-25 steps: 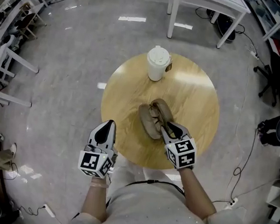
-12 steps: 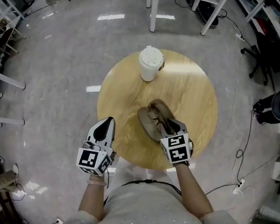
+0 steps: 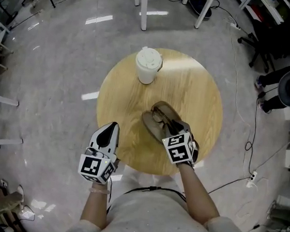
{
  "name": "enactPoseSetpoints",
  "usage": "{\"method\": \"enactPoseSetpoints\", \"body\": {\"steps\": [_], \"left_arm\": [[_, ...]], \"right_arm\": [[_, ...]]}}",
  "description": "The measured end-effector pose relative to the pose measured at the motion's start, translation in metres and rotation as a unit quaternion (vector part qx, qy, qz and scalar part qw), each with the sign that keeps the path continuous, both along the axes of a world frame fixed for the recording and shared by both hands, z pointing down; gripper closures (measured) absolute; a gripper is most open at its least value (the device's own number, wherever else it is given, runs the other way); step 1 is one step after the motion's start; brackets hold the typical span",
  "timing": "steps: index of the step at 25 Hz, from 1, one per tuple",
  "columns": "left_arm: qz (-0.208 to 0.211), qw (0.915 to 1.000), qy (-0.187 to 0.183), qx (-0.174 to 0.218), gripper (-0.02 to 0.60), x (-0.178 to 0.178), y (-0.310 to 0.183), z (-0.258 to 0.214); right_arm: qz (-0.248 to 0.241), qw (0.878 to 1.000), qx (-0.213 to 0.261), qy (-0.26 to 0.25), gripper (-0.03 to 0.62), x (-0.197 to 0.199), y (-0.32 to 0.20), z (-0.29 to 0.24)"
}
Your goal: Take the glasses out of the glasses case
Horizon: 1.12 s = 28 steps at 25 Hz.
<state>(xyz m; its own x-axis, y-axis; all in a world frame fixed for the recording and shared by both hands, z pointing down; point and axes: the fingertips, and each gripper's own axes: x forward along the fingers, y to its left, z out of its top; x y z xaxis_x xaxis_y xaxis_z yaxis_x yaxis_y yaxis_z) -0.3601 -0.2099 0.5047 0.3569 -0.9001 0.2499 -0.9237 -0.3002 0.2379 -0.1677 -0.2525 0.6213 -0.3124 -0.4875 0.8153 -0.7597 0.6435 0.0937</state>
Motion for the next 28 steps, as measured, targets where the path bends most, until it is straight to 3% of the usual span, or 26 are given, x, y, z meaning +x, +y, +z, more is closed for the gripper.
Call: {"method": "enactPoseSetpoints", "body": {"steps": [15,28], "left_arm": [[0.015,0.9999,0.004,-0.002,0.577,-0.008,0.003,0.003],[0.041,0.999,0.009,0.012,0.577,0.002,-0.003,-0.005]], "right_arm": [[0.02,1.0,-0.005,0.022,0.56,0.011,-0.003,0.007],[0.009,0.999,0.04,-0.022,0.562,0.003,-0.001,-0.02]]}}
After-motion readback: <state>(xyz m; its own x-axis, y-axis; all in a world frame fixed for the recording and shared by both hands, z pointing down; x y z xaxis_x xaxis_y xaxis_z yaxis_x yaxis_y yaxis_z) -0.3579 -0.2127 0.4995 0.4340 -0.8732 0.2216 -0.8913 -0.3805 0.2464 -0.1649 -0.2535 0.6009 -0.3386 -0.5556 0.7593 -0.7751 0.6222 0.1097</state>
